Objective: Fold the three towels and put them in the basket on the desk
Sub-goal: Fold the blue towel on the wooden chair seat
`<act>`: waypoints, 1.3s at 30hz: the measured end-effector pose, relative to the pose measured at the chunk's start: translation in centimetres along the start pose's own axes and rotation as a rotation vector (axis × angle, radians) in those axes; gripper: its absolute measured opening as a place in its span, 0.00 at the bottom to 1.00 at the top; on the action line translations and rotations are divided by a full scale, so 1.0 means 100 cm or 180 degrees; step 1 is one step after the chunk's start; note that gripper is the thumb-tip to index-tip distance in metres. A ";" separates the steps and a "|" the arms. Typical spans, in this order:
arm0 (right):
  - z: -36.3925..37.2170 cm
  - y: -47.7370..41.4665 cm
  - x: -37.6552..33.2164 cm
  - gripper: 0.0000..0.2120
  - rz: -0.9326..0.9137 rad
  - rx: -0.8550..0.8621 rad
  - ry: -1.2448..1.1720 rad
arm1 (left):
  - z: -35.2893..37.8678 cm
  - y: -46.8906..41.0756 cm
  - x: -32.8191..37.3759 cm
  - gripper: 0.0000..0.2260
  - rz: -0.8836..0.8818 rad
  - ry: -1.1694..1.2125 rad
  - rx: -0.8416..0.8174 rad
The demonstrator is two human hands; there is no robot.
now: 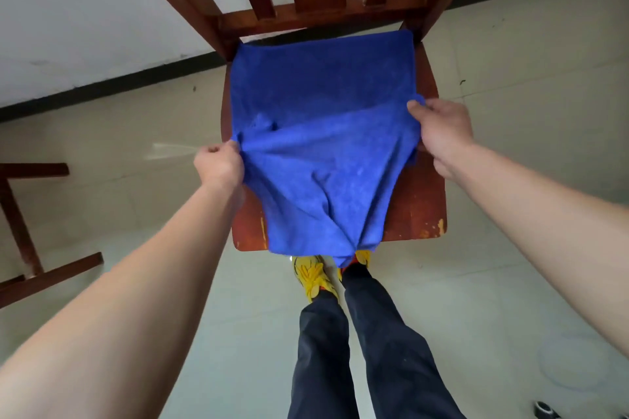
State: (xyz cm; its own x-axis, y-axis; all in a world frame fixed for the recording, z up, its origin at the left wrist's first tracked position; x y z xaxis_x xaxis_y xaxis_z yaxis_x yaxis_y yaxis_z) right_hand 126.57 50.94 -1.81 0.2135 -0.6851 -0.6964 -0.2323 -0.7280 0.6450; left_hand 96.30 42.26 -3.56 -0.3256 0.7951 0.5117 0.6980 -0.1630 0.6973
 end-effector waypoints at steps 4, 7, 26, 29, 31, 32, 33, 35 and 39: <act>0.014 -0.019 -0.010 0.09 0.0178 -0.0281 -0.0087 | 0.003 0.000 0.011 0.18 0.0240 -0.0385 0.0216; 0.000 -0.008 0.024 0.10 0.0085 0.0280 0.0437 | -0.003 0.012 -0.022 0.20 0.0078 -0.0867 0.0068; -0.047 0.110 0.140 0.03 0.0608 0.0672 0.0708 | -0.093 0.064 -0.130 0.03 -0.0552 -0.0758 -0.0454; -0.059 0.132 0.131 0.03 0.0526 0.0871 0.0399 | -0.116 0.080 -0.128 0.07 -0.0429 -0.0725 -0.0582; -0.065 0.153 0.125 0.03 0.0371 0.0987 0.0323 | -0.132 0.091 -0.128 0.08 -0.0347 -0.0695 -0.0665; -0.067 0.163 0.123 0.03 0.0268 0.1032 0.0309 | -0.138 0.096 -0.129 0.08 -0.0289 -0.0679 -0.0687; -0.069 0.174 0.120 0.03 0.0147 0.1080 0.0276 | -0.145 0.100 -0.129 0.08 -0.0235 -0.0633 -0.0699; -0.072 0.200 0.120 0.03 -0.0083 0.1163 0.0222 | -0.163 0.111 -0.132 0.07 -0.0114 -0.0529 -0.0711; -0.083 0.250 0.132 0.06 -0.0246 0.1332 0.0219 | -0.198 0.136 -0.141 0.08 0.0054 -0.0456 -0.0727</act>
State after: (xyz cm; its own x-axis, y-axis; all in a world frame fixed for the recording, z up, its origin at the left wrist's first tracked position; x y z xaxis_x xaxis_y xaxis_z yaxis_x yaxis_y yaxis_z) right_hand 131.48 23.47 7.78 0.3047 -0.6394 -0.7059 -0.5751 -0.7143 0.3987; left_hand 97.78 17.24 8.64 -0.2101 0.8631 0.4593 0.5354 -0.2915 0.7927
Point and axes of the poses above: each hand's wrist, its own y-axis away from the middle knuckle, its own z-axis out of the palm, x = y × z, the point moved 3 cm from there along -y, towards the middle knuckle, and after that the axes turned 3 degrees about -z, right-handed, at the moved point
